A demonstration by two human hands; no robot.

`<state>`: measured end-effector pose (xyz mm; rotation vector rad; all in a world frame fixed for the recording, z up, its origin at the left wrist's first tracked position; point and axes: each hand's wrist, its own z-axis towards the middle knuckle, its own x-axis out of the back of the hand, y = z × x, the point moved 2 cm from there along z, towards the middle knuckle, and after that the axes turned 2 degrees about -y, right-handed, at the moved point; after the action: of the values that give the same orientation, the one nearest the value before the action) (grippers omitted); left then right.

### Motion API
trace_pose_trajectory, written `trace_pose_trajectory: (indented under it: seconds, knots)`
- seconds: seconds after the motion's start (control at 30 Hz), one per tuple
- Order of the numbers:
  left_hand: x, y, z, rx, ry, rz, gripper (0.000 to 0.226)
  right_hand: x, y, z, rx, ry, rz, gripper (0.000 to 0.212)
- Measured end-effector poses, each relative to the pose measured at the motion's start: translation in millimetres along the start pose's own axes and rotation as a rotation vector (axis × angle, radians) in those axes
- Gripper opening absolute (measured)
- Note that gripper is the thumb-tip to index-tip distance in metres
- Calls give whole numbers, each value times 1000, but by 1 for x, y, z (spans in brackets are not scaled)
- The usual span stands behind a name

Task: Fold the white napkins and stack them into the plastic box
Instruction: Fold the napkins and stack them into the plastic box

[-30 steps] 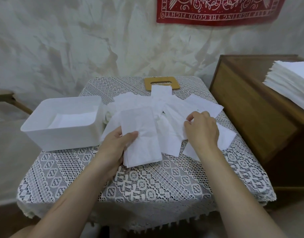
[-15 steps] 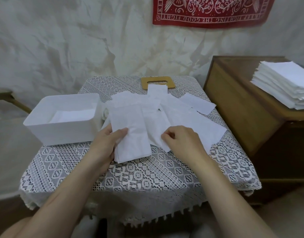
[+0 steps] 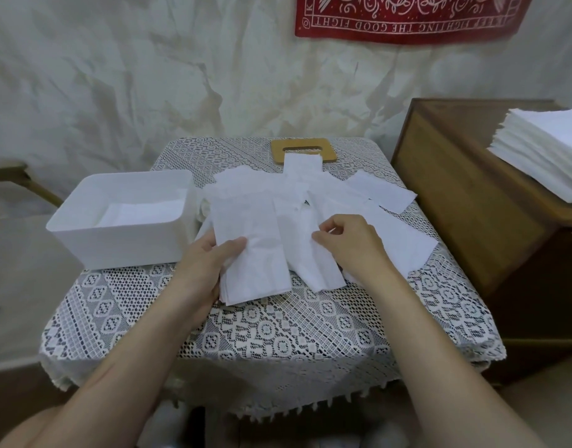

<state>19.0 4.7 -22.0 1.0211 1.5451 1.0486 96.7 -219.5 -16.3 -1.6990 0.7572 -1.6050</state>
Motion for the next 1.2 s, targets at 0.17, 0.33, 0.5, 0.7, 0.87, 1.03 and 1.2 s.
trace_pose_trajectory:
  seconds: [0.17, 0.33, 0.5, 0.7, 0.87, 1.03, 1.2]
  knots:
    - [-2, 2, -2, -7, 2, -24, 27, 11, -4, -9, 78, -17, 336, 6]
    - [-4, 2, -2, 5, -2, -71, 25, 31, 5, -17, -18, -55, 565, 2]
    - [-8, 0, -5, 12, -3, -58, 30, 27, 25, -17, -127, -29, 323, 9]
    - [-11, 1, -7, 20, 14, -41, 22, 41, 6, -27, -22, 8, 581, 4]
    - [-18, -1, -10, 21, -28, -56, 26, 33, -18, -42, -26, -116, 804, 5]
    - [-31, -2, -14, 4, -97, -47, 32, 4, -32, -49, -26, -177, 726, 4]
    - [-34, -1, -14, -5, -79, -151, 37, -9, -31, -44, 12, -133, 612, 4]
